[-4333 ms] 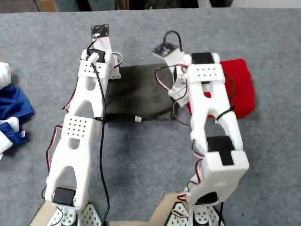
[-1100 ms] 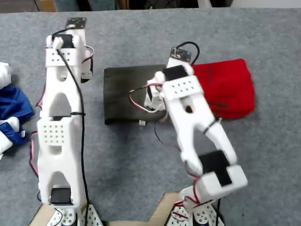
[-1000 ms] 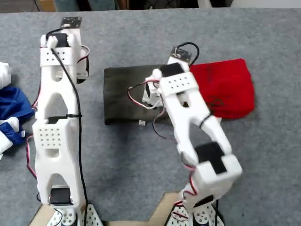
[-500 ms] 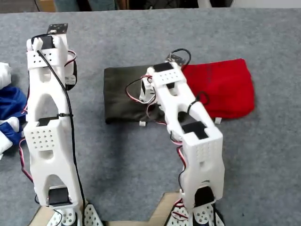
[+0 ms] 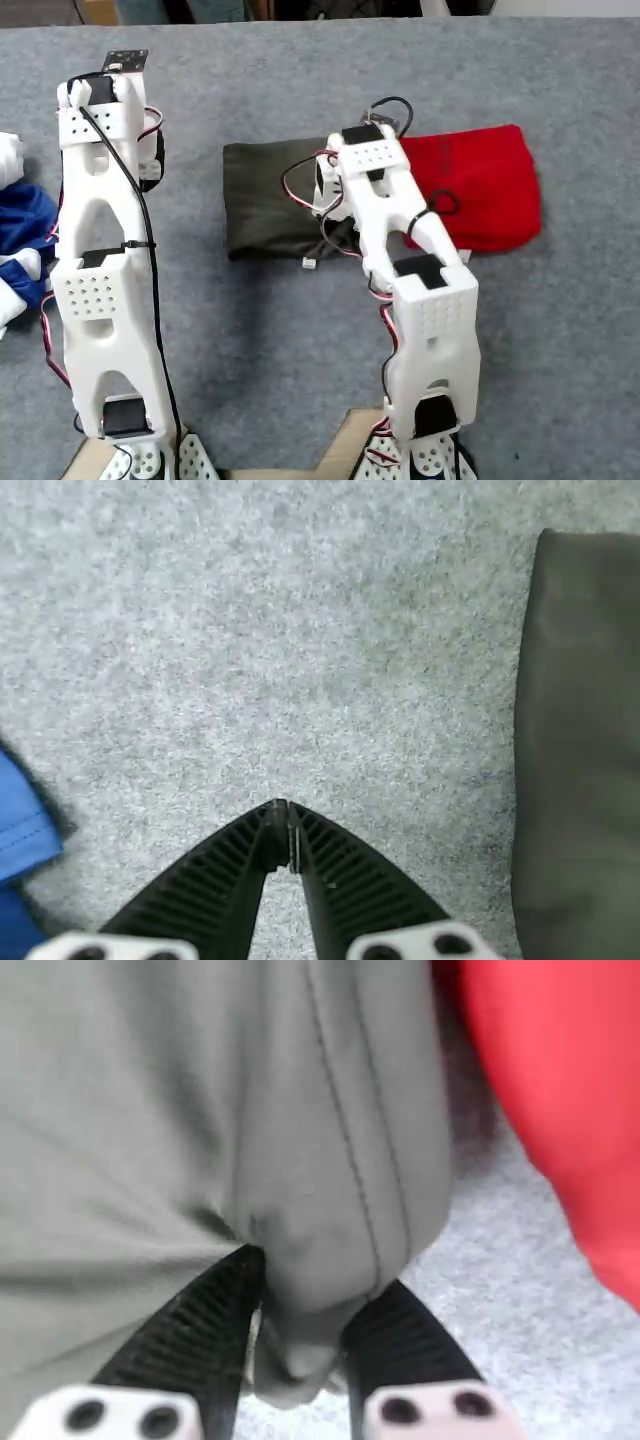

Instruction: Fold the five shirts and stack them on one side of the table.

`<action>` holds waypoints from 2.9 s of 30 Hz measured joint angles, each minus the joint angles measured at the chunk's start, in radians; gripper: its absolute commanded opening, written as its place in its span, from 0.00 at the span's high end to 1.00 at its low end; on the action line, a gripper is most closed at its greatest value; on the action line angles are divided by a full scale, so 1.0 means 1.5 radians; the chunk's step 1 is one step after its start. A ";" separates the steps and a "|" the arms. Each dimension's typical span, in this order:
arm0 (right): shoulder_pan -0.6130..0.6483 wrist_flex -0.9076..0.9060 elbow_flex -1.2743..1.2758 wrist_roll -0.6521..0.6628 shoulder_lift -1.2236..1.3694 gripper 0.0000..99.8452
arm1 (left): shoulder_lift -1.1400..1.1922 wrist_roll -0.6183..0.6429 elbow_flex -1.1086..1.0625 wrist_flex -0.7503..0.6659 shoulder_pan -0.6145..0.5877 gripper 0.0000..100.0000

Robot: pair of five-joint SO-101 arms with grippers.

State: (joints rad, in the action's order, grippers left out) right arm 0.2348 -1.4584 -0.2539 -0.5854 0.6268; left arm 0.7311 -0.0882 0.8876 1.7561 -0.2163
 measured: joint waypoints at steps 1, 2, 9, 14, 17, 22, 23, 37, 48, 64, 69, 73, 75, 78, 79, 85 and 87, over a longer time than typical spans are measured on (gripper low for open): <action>0.000 -0.014 -0.015 0.000 0.002 0.99 | 0.000 0.000 0.000 0.000 0.000 0.97; 0.000 -0.030 -0.033 0.004 0.002 0.99 | 0.000 0.000 0.000 0.000 0.000 0.97; -0.001 -0.132 -0.206 0.110 0.003 0.99 | 0.000 0.000 0.000 0.000 0.000 0.97; -0.006 -0.191 -0.344 0.199 0.003 0.99 | 0.000 0.000 0.000 0.000 -0.002 0.97; -0.037 -0.197 -0.392 0.248 0.004 0.99 | 0.000 0.000 0.000 0.000 -0.013 0.97; -0.126 -0.199 -0.419 0.321 0.004 0.99 | 0.000 0.000 0.000 0.000 -0.039 0.97; -0.146 -0.199 -0.421 0.336 0.004 0.99 | 0.000 0.000 0.000 0.000 -0.043 0.97; -0.384 -0.199 -0.422 0.478 -0.036 0.99 | 0.000 0.000 0.000 0.000 -0.037 0.97; -0.466 -0.199 -0.422 0.525 -0.009 0.88 | 0.000 0.000 0.000 0.000 -0.028 0.97; -0.455 -0.199 -0.422 0.524 -0.041 0.87 | -0.077 0.000 0.030 0.000 -0.198 0.83; -0.405 -0.199 -0.422 0.525 -0.097 0.95 | -0.193 0.000 -0.008 0.000 -0.332 0.81; -0.365 -0.199 -0.422 0.504 -0.117 0.94 | -0.223 -0.029 -0.070 0.000 -0.451 0.80; -0.350 -0.199 -0.422 0.487 -0.120 0.94 | -0.223 -0.048 -0.099 -0.009 -0.493 0.81; -0.328 -0.200 -0.422 0.468 -0.120 0.94 | -0.196 -0.078 -0.151 -0.069 -0.535 0.81; -0.321 -0.200 -0.422 0.464 -0.120 0.94 | -0.178 -0.095 -0.169 -0.091 -0.545 0.81; -0.304 -0.200 -0.422 0.460 -0.120 0.94 | -0.129 -0.132 -0.179 -0.143 -0.556 0.95; -0.306 -0.200 -0.422 0.460 -0.120 0.94 | -0.129 -0.130 -0.166 -0.143 -0.556 0.97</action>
State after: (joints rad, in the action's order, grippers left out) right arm -0.2240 -1.7591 -0.8876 0.1051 0.4473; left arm 0.5378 -0.2831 0.6391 1.5413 -1.0510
